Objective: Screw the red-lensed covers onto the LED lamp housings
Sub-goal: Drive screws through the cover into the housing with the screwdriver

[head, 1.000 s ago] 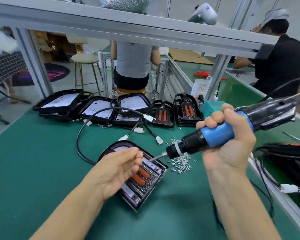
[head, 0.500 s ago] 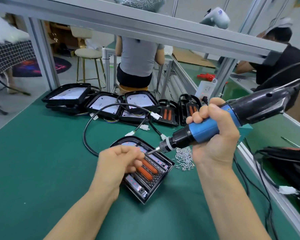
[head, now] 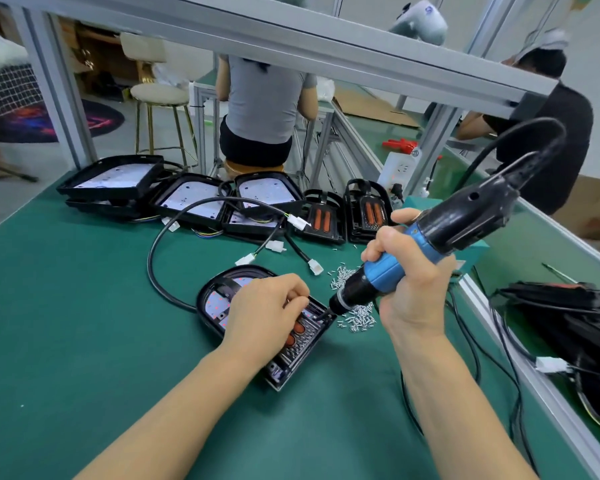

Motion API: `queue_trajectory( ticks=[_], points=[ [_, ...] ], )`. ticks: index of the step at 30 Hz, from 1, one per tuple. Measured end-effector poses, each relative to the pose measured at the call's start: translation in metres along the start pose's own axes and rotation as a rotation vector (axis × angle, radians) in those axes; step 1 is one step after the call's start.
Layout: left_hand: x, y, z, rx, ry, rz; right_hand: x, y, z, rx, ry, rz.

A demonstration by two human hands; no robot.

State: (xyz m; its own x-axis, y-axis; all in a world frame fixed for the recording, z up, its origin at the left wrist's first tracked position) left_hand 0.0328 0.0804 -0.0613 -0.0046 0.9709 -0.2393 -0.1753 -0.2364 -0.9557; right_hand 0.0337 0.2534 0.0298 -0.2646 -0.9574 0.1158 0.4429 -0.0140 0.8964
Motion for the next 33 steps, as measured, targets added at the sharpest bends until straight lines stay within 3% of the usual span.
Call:
queue_trajectory(
  ticks=[6,14,18,26,33],
  points=[
    [0.005,0.0,0.008,-0.003,0.021,0.087,-0.002,-0.006,0.002,0.014,0.004,0.009],
    [0.019,-0.013,0.024,-0.045,0.183,0.357,-0.003,-0.006,0.001,0.009,0.029,0.012],
    [0.017,-0.022,0.029,0.012,0.167,0.437,-0.012,0.0,0.001,-0.002,0.02,0.09],
    [0.042,-0.043,0.044,0.114,0.187,0.292,-0.054,0.012,0.009,0.001,-0.095,0.221],
    [0.091,-0.031,0.066,0.092,0.313,0.484,-0.081,0.006,0.006,0.02,-0.148,0.197]
  ],
)
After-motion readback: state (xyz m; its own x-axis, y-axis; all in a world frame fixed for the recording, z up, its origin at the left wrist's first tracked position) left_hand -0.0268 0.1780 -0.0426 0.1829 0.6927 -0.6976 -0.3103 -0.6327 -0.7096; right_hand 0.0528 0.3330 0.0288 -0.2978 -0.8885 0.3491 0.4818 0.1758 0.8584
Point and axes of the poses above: each hand's wrist, its own z-axis towards the middle knuckle, its own x-axis out of the palm, y = z × x, the point moved 9 cm from there along z, towards the middle knuckle, and after that the axes turned 15 degrees about -z, right-handed, at the moved point
